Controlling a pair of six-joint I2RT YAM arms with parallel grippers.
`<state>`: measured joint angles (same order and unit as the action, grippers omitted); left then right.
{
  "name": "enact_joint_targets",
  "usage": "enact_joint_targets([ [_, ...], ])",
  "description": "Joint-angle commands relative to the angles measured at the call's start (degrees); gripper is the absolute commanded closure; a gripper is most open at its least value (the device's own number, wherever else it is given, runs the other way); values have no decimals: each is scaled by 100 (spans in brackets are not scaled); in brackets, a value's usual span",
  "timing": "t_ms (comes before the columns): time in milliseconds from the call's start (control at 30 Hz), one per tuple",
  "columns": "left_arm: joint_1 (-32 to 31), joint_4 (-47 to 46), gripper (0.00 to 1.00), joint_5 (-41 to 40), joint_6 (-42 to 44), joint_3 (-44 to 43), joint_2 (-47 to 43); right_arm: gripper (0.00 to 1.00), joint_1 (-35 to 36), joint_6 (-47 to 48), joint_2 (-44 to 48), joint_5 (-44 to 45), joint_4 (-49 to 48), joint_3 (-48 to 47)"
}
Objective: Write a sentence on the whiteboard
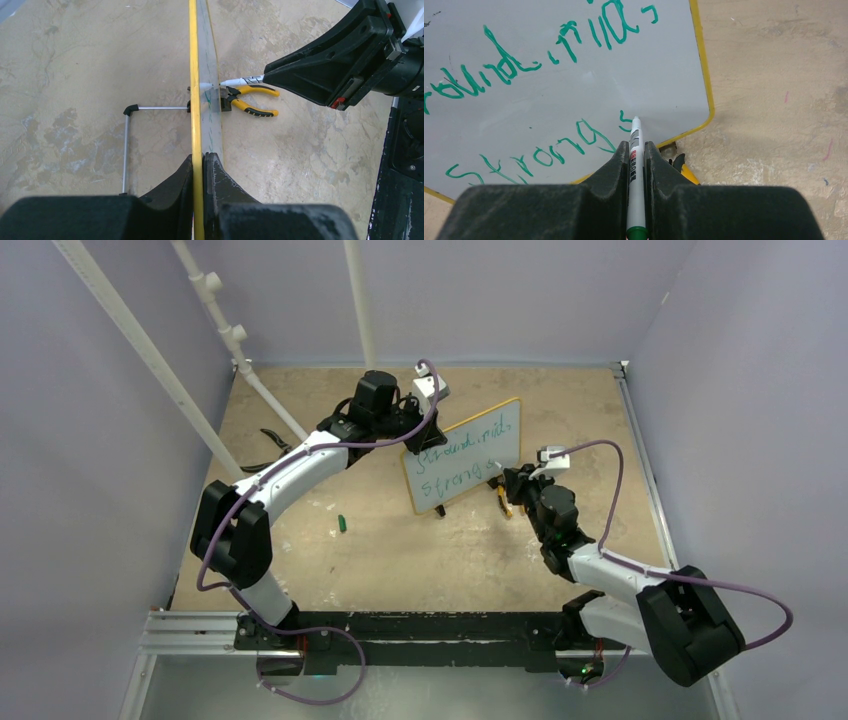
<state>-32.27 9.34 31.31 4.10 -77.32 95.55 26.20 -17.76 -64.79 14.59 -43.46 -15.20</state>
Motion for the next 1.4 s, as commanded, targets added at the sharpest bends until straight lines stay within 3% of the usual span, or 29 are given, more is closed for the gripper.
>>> enact_joint_targets([
  [0, 11, 270, 100, -20, 263, 174, -55, 100, 0, -43, 103, 213, -228, -127],
  [933, 10, 287, 100, 23, 285, 166, -62, 100, 0, 79, -413, 127, -456, -314],
  [1367, 12, 288, 100, 24, 287, 167, -71, 100, -3, -11, -508, 537, -427, -369],
])
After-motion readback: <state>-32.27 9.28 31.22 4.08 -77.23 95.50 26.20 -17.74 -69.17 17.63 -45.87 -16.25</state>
